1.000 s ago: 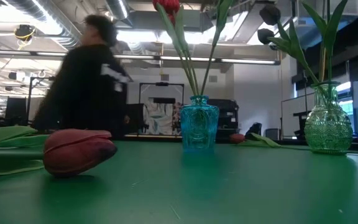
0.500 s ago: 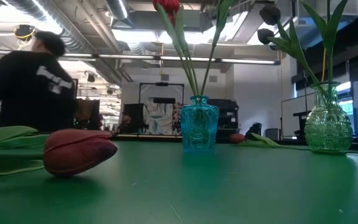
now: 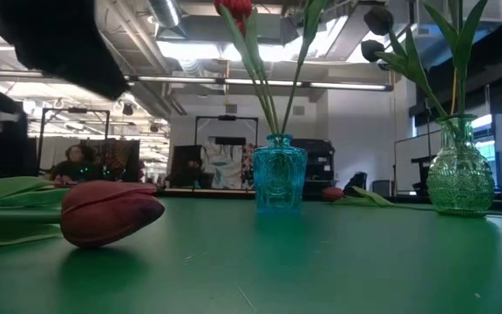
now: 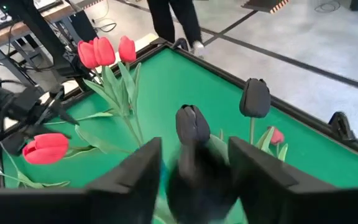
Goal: Sort flowers into vase by color
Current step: Put the black flower in the green vase, then put the dark red flower in the bottom blue vase
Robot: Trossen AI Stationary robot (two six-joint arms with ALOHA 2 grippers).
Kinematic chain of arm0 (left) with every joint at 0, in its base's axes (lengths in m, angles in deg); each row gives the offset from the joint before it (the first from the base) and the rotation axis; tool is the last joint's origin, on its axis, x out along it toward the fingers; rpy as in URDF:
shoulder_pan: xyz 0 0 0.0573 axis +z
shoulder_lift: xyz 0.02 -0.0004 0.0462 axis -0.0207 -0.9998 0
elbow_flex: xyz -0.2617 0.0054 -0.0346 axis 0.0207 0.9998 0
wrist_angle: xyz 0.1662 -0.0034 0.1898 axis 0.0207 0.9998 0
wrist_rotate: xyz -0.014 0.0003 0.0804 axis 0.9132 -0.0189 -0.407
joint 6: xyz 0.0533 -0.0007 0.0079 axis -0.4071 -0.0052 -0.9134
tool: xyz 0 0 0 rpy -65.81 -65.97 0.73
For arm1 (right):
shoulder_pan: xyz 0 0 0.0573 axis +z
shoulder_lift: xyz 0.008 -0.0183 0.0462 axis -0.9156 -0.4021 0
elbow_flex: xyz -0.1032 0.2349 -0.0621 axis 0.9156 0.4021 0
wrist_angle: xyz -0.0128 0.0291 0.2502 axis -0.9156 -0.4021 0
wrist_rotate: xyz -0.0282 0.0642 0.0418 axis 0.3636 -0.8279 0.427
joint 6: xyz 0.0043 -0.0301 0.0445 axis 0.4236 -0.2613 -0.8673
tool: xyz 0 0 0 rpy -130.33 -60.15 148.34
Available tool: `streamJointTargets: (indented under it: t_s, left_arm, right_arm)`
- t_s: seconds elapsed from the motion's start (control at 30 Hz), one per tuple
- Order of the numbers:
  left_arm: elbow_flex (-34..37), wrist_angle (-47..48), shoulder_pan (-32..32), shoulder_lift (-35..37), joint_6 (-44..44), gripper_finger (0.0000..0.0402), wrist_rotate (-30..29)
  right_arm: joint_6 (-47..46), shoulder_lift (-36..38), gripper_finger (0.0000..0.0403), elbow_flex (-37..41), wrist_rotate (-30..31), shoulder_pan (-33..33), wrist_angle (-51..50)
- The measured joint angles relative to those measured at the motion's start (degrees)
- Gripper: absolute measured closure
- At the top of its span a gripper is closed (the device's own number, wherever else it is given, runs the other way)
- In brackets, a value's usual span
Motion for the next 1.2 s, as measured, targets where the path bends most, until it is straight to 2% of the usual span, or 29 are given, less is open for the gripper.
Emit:
streamJointTargets:
  t_s: [0.1,0.2,0.37,0.53,0.67,0.87,1.0,1.2]
  left_arm:
    - [0.0,6.1,2.8,0.0,6.1,0.0228,1.3]
    - [1.5,9.2,5.4,0.0,8.5,0.0228,4.4]
    - [7.0,10.0,9.0,0.0,12.7,0.0228,11.7]
    - [13.9,9.4,12.7,0.0,18.1,0.0228,15.7]
    - [18.6,3.0,15.5,0.0,17.1,0.0228,18.7]
    - [21.6,-1.5,18.2,0.3,17.4,0.0236,18.3]
    - [21.7,-1.9,19.4,0.2,17.7,0.0277,18.2]
    - [21.4,-0.2,19.5,0.0,17.3,0.0384,16.0]
  right_arm:
    - [1.1,0.1,0.0162,0.0,0.4,0.0,0.0]
    - [1.8,0.1,0.0117,0.0,0.1,0.0,0.0]
    - [1.8,0.1,0.0073,0.0,-0.2,0.0,0.0]
    - [1.8,0.1,0.0071,0.0,-0.2,0.0,0.0]
    - [1.8,0.1,0.0080,0.0,-0.2,0.0,0.0]
    - [1.8,0.1,0.0083,0.0,-0.2,0.0,0.1]
    - [1.8,0.1,0.0084,0.0,-0.2,0.0,0.6]
    - [3.8,-0.2,0.0084,-2.1,-2.1,0.0,2.3]
